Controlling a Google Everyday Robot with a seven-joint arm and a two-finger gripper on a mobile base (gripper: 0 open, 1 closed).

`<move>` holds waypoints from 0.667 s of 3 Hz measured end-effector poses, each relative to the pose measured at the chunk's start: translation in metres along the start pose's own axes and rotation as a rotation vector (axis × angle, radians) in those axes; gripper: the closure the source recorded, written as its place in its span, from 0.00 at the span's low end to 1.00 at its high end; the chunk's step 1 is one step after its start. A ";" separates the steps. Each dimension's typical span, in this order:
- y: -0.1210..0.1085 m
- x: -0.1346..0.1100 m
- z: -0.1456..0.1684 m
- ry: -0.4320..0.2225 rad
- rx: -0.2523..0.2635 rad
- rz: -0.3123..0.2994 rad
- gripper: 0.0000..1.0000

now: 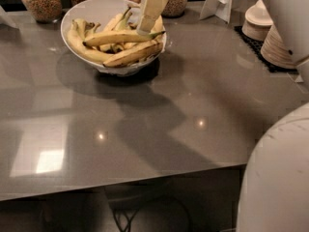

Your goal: Pick banana from white bowl

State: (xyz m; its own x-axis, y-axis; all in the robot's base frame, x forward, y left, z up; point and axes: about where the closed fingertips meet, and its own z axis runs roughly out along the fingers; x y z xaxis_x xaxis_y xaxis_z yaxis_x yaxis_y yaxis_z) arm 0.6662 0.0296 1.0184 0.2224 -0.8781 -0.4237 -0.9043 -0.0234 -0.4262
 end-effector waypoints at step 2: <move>-0.002 -0.008 0.041 -0.005 -0.073 0.019 0.51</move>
Offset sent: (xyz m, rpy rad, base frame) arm 0.0195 0.0344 -0.0385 -0.0077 0.1180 0.0207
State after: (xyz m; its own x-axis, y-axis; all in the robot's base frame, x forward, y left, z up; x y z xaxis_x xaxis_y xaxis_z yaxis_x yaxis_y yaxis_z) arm 0.6811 0.0559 0.9902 0.2064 -0.8761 -0.4357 -0.9327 -0.0415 -0.3584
